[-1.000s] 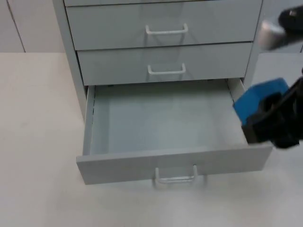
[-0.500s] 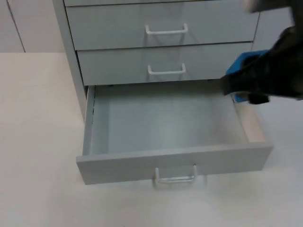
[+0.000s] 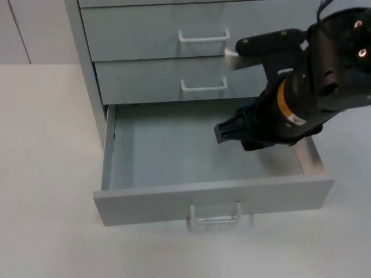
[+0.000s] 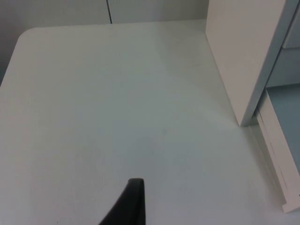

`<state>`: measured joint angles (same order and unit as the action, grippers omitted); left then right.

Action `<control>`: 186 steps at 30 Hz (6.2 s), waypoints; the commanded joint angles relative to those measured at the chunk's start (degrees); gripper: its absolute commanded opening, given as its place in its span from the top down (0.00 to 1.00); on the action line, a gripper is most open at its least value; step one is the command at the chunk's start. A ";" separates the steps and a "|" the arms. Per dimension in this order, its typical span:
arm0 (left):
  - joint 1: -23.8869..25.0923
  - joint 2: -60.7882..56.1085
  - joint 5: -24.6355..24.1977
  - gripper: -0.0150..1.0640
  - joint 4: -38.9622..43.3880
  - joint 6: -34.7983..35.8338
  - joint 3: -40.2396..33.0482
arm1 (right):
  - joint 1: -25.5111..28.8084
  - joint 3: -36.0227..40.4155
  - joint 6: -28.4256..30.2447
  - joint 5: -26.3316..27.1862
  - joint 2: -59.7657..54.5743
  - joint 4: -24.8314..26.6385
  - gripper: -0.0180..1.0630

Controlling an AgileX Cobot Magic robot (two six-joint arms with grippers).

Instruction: Open the drawer with the left hand, place the block into the drawer with the right hand, then close the drawer with the left hand.

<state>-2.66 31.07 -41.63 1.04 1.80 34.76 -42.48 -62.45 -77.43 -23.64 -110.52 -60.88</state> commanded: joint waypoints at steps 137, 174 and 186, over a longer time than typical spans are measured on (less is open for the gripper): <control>0.09 -0.23 0.00 0.01 -0.42 0.00 -0.25 | 42.78 23.06 71.89 -17.28 52.09 56.69 0.26; -0.02 2.18 -8.66 0.99 -18.77 -22.08 -0.25 | 42.64 22.70 72.57 -17.15 52.09 59.54 0.26; -9.91 21.85 -7.97 0.99 -20.89 -26.35 4.70 | 42.64 22.70 72.57 -16.65 52.09 59.54 0.26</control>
<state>-9.49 50.34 -50.45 -19.65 -24.46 37.48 0.00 -39.45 -5.13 -40.94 -58.81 -1.00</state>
